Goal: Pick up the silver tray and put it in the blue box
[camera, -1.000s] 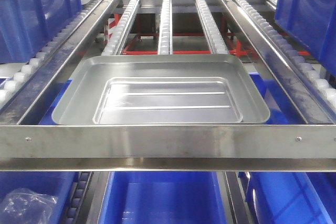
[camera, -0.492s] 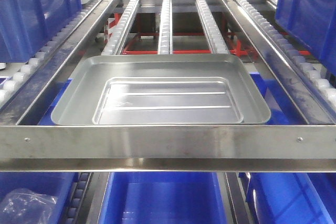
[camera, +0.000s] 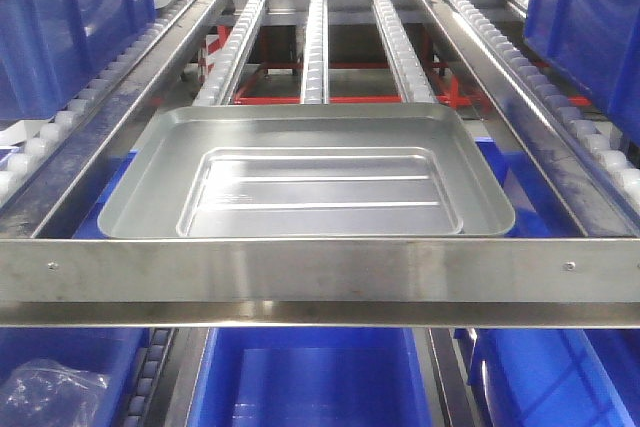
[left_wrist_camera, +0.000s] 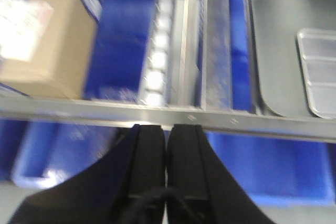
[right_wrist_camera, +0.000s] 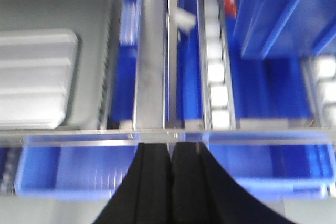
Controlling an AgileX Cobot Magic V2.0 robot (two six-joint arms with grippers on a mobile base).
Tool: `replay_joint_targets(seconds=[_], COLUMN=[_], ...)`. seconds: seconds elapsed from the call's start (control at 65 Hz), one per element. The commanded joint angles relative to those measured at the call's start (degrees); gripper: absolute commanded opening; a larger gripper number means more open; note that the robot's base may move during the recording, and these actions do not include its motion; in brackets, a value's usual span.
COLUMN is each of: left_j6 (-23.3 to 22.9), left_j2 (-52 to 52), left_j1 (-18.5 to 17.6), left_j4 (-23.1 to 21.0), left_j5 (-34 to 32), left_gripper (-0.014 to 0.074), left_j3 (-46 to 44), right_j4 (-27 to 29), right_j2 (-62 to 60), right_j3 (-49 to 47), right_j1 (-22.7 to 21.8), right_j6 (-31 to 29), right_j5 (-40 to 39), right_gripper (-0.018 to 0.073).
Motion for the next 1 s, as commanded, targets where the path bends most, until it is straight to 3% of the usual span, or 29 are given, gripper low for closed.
replay_joint_targets(seconds=[0.0,0.108,0.338,0.4,0.554,0.631,0.8,0.985], left_j6=[0.0,0.0,0.0,0.0,0.0,-2.7,-24.3,-25.5], left_j2=[6.1,13.4,27.2,30.7,35.6,37.2,44.7,52.8], left_j1=[-0.3,-0.3,-0.3,-0.4,-5.6,-10.1,-19.3,-24.0], left_j4=[-3.2,-4.5,-12.1,-12.9,-12.8,-10.6,7.2,6.4], left_j5=[-3.3,-6.3,-10.6,-9.4,-5.7,-5.7,-2.9,0.7], left_gripper=[-0.0006,-0.0006,-0.0006,-0.0006,-0.0006,-0.0006,-0.0006,-0.0006], left_j3=[-3.6,-3.7,-3.9,-5.3,-10.6,-13.8,-22.3,-32.8], right_j4=[0.2,0.2,0.2,0.2,-0.2,-2.4,-11.3,-9.0], right_j2=[5.6,11.6,19.4,20.9,23.7,25.5,32.0,42.2], right_j3=[-3.0,-3.0,-3.0,-3.0,-5.7,-8.5,-16.4,-29.5], right_j1=[-0.1,-0.1,-0.1,-0.1,2.2,4.9,12.5,16.8], right_j6=[0.0,0.0,0.0,0.0,3.2,6.8,18.9,20.1], right_j5=[-2.8,-2.4,-3.2,-3.1,1.5,1.7,2.0,8.0], right_gripper=[0.0049,0.0049,0.0049,0.0049,0.0058,0.0058,0.0059,0.0058])
